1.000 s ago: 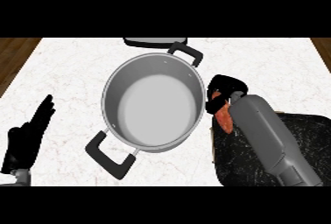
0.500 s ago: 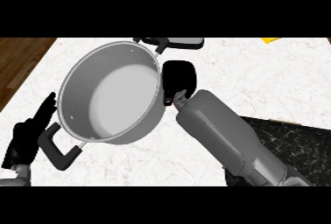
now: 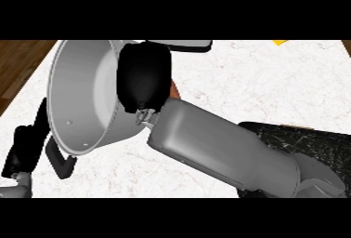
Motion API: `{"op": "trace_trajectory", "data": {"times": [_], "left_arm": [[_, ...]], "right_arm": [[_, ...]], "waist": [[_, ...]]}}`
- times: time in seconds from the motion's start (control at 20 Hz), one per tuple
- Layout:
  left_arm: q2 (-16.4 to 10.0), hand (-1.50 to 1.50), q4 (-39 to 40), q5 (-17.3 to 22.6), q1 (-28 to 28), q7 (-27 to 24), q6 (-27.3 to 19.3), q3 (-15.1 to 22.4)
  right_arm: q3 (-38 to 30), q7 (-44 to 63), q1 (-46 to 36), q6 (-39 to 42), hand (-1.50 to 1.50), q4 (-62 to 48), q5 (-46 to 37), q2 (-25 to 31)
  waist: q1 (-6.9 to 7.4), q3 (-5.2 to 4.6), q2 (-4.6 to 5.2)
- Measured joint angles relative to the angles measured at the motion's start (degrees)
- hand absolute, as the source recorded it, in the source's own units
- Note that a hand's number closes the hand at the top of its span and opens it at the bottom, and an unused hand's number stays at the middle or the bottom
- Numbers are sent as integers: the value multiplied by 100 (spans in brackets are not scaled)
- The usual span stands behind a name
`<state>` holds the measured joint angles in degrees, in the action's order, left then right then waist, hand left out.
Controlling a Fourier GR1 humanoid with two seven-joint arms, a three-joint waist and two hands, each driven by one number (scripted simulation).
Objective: Pick the sweet potato from the tray and place it in the pot
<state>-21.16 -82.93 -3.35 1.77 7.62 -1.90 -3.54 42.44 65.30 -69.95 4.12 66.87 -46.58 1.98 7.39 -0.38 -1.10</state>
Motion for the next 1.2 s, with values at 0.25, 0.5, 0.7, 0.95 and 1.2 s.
{"op": "trace_trajectory", "data": {"times": [0.25, 0.5, 0.7, 0.95, 1.2], "left_arm": [[142, 0, 68, -28, 140, 18, -52, 79], [223, 0, 17, -35, 255, 27, -75, 127], [235, 0, 11, -81, 266, -44, -110, 125], [251, 0, -126, -108, 153, -61, -155, 103], [232, 0, -203, -63, 159, -13, -124, 42]], "right_arm": [[150, 379, -332, -343, 150, 329, -94, -28], [194, 524, -554, -691, 150, 339, -225, -61], [172, 544, -674, -919, 150, 252, -293, -75], [48, 425, -681, -1207, 150, -50, -342, -88], [-150, 149, -695, -1573, 150, -722, -313, -94]], "waist": [[-102, 6, 36], [-181, 12, 72], [-242, 18, 91], [-332, 30, 104], [-371, 32, 134]]}}
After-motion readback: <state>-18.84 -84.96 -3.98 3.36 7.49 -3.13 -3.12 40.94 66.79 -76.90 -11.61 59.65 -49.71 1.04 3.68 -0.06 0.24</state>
